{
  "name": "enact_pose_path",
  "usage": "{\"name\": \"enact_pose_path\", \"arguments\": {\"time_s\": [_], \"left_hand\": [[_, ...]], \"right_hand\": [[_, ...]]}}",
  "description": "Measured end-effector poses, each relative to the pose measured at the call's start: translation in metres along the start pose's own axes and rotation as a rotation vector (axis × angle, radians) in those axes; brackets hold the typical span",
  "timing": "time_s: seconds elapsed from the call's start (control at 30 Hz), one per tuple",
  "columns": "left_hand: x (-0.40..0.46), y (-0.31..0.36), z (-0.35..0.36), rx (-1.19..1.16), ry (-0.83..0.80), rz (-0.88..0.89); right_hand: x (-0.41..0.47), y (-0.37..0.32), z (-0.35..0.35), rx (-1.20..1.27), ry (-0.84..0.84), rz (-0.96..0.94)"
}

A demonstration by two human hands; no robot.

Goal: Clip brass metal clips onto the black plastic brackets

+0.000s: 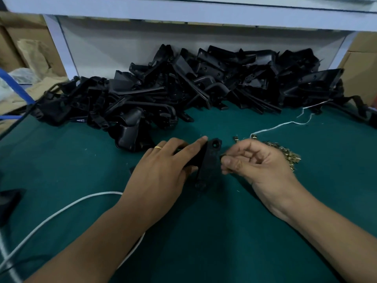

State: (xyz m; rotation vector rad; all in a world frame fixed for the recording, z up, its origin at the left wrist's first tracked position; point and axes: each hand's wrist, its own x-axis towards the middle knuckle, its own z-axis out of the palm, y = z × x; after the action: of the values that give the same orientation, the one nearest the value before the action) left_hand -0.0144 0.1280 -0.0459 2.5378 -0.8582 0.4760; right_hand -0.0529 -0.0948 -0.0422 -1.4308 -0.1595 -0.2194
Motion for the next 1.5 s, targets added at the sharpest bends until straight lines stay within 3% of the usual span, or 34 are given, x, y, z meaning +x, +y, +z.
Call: {"name": "enact_pose_path", "arguments": {"time_s": [0.23,0.47,0.67,0.83,1.0,1.13,1.23,1.33,1.5], "left_hand": [[0.0,0.0,0.002,0.021,0.004,0.02],[-0.002,-0.004,0.004,0.013,0.016,0.076],[-0.002,0.004,0.002,-0.127,0.019,0.113],[-0.003,0.01,0.001,-0.121,0.022,0.096],[-0.004,0.002,-0.002,-0.041,0.113,-0.066],[-0.006,-0.009,-0.004,0.012,0.103,-0.174],[-0.005,-0.008,-0.004,0.017,0.071,-0.187],[-0.004,-0.005,-0.002,0.046,0.025,-0.162],[-0.005,-0.007,0.0,0.03,-0.012,-0.171]], "right_hand": [[-0.001,-0.004,-0.004,0.097,-0.075,0.121],[-0.001,-0.002,-0.002,0.14,-0.025,0.072],[-0.002,0.002,-0.001,0.197,-0.043,0.002],[-0.002,0.003,-0.005,-0.204,0.052,-0.182],[0.006,-0.01,-0.045,-0.825,0.352,-0.362],[0.006,-0.003,-0.054,-1.181,0.13,-0.286],[0.009,0.001,-0.048,-1.333,0.078,-0.315],[0.011,0.004,-0.046,-1.431,0.105,-0.223],[0.011,0.003,-0.049,-1.339,0.154,-0.198]]}}
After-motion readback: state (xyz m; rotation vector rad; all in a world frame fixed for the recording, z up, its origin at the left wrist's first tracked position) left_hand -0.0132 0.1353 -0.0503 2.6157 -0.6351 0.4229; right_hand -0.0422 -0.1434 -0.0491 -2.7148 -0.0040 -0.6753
